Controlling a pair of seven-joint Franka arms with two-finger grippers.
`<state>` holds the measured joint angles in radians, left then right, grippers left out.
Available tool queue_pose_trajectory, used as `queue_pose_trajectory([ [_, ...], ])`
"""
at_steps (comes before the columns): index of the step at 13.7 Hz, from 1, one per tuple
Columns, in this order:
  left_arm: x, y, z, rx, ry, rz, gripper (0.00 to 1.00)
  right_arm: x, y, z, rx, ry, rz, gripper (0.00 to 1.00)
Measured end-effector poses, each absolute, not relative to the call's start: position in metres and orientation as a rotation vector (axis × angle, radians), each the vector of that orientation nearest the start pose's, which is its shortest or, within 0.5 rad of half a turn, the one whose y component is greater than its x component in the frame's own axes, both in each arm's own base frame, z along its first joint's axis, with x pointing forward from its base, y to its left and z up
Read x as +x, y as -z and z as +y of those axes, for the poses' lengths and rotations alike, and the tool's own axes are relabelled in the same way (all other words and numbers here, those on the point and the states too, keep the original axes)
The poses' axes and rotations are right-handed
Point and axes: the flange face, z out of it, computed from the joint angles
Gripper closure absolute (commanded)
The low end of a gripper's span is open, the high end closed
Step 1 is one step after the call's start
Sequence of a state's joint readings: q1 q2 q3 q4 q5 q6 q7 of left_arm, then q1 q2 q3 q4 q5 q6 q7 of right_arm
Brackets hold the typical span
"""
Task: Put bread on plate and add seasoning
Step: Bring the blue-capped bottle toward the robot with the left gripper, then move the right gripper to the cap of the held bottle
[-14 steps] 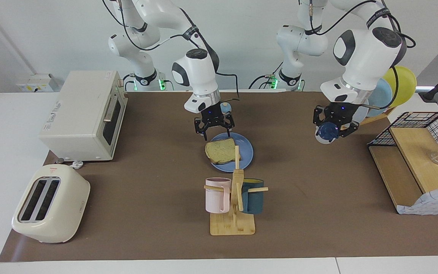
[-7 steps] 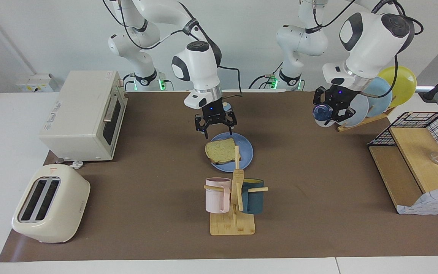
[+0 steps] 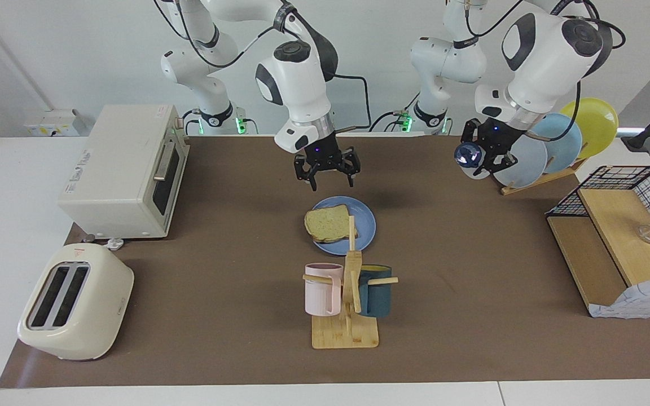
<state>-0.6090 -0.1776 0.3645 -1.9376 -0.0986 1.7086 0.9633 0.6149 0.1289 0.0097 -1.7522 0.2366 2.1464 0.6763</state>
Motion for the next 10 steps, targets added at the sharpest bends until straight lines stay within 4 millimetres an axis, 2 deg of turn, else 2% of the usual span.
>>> queue_pose_trajectory([
  [4,0.466,-0.546,-0.149,-2.669,-0.034,1.969,1.0,0.492,-0.556,0.383,-2.695,0.027,0.237,0.0],
  [8,0.457,-0.539,-0.159,-2.598,-0.03,2.059,1.0,0.475,-0.603,0.38,-2.572,0.004,0.248,0.0],
  [10,0.455,-0.536,-0.164,-2.584,-0.013,2.068,1.0,0.47,-0.619,0.381,-2.534,0.005,0.244,0.0],
])
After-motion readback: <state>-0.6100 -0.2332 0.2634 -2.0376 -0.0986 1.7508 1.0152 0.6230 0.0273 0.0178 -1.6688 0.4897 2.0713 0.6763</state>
